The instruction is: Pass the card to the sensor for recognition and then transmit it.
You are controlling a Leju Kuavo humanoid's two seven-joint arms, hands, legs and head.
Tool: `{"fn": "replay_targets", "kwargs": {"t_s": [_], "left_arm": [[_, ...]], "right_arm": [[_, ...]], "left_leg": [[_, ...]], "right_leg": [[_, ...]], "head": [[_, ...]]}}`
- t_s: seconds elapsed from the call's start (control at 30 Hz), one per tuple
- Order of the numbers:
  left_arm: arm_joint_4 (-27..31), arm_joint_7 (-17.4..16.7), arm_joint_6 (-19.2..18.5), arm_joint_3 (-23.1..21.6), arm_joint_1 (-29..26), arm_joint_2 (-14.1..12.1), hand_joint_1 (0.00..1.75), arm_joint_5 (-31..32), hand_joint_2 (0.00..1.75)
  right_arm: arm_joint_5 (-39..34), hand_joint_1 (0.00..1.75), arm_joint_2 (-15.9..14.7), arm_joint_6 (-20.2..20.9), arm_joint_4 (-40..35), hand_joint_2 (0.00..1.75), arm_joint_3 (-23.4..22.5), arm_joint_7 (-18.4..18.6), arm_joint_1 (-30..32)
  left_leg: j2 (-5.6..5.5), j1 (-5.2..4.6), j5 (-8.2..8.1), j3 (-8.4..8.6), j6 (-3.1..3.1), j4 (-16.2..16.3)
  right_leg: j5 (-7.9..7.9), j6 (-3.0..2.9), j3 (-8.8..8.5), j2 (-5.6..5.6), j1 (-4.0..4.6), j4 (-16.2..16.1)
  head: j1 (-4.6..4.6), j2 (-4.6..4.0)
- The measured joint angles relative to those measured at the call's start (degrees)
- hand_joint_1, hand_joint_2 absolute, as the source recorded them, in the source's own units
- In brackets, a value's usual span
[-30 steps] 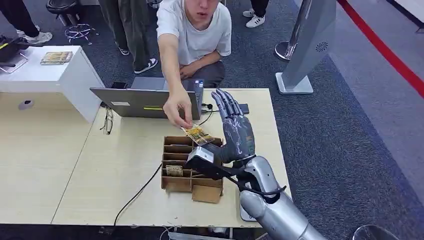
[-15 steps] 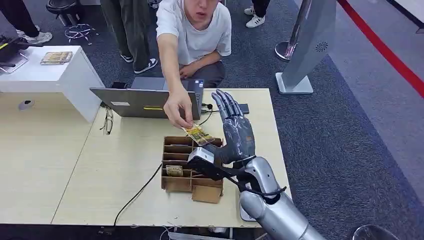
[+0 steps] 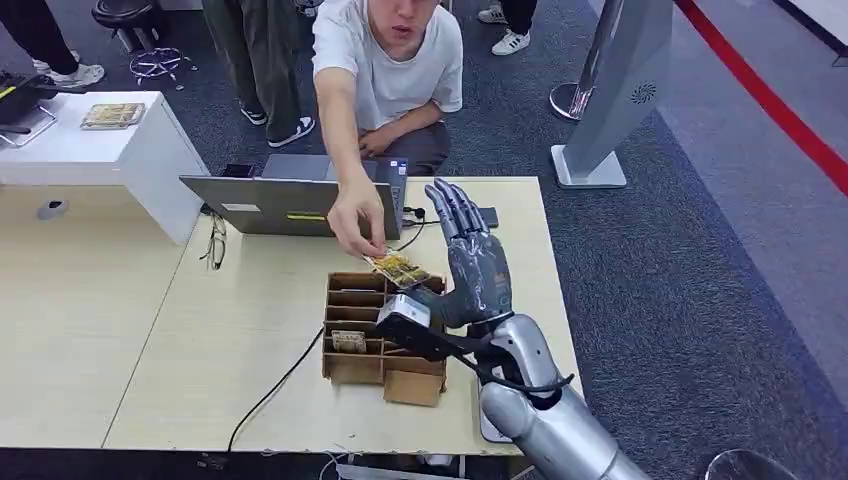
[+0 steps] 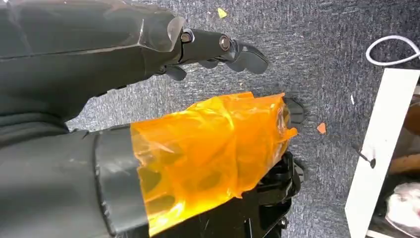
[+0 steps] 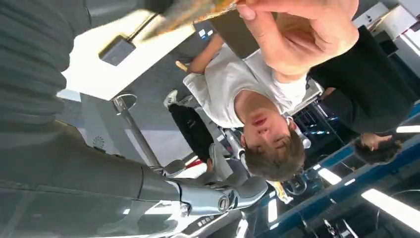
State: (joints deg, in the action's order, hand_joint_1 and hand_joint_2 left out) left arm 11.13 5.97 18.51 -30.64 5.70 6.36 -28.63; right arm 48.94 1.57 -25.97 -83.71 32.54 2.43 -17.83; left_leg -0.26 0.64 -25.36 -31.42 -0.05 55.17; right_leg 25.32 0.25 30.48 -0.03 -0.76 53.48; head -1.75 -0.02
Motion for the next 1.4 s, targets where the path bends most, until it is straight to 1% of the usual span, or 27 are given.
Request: {"fn": "replay_targets", "kwargs": {"t_s": [0.03,0.07,0.3,0.93,1.03,1.13,1.27,1.4], "left_arm": [[0.0,0.0,0.0,0.0,0.0,0.0,0.0,0.0,0.0],[0.0,-0.02,0.04,0.02,0.01,-0.02,0.0,0.0,0.0],[0.0,-0.5,0.11,0.31,0.03,-0.07,0.0,0.0,0.0],[0.0,-0.37,0.11,0.74,-0.12,0.02,0.0,0.0,0.0],[0.0,-0.15,0.09,0.89,-0.21,0.04,0.0,0.0,0.0],[0.02,0.15,0.11,1.49,-0.31,0.04,0.0,-0.13,0.0],[0.0,0.68,0.13,2.03,-0.52,0.04,0.0,-0.35,0.0],[0.0,1.33,0.31,2.93,-0.71,0.04,0.0,-0.98,0.0]], "right_arm": [[0.09,1.61,0.0,0.02,-0.02,1.75,-0.07,-0.07,0.01],[0.11,1.75,0.0,0.02,-0.09,1.75,-0.15,-0.15,0.02],[-0.35,1.75,0.0,0.09,-0.33,1.75,-0.44,-0.98,0.05],[-0.53,1.75,0.0,0.26,-0.37,1.75,-0.46,-1.14,0.33],[-2.39,1.75,0.0,1.03,-0.72,1.75,-0.46,-1.79,0.76],[-7.46,1.75,0.0,2.8,-1.6,1.75,-0.46,-3.5,1.46],[-10.83,1.75,-0.02,4.3,-3.08,1.75,-0.44,-4.7,2.75],[-16.34,1.75,-0.61,7.59,-4.48,1.75,-0.41,-5.97,4.29]], "left_leg": [[0.0,0.0,0.0,0.0,0.0,0.0],[0.0,0.0,0.0,0.0,0.0,0.0],[0.0,0.0,0.0,0.0,0.0,0.0],[0.0,0.0,0.0,0.0,0.0,0.0],[0.0,0.0,0.0,-0.01,0.0,0.0],[0.0,0.0,0.0,-0.01,0.0,0.0],[0.0,0.0,0.0,-0.01,0.0,0.0],[0.0,0.0,0.0,-0.01,0.0,0.0]], "right_leg": [[0.0,0.0,0.0,0.0,0.0,0.0],[0.0,0.0,0.0,0.0,0.0,0.0],[0.0,0.0,0.0,0.0,0.0,0.0],[0.0,0.0,0.0,0.0,0.0,0.0],[0.0,0.0,0.0,0.0,0.0,0.0],[0.0,0.0,0.0,0.0,0.0,0.0],[0.0,0.0,0.01,0.0,0.0,0.0],[0.01,0.0,0.02,-0.01,0.0,-0.01]], "head": [[0.0,0.0],[0.02,0.0],[0.02,0.0],[0.02,0.0],[0.02,0.0],[0.02,0.0],[0.02,0.0],[0.02,0.0]]}}
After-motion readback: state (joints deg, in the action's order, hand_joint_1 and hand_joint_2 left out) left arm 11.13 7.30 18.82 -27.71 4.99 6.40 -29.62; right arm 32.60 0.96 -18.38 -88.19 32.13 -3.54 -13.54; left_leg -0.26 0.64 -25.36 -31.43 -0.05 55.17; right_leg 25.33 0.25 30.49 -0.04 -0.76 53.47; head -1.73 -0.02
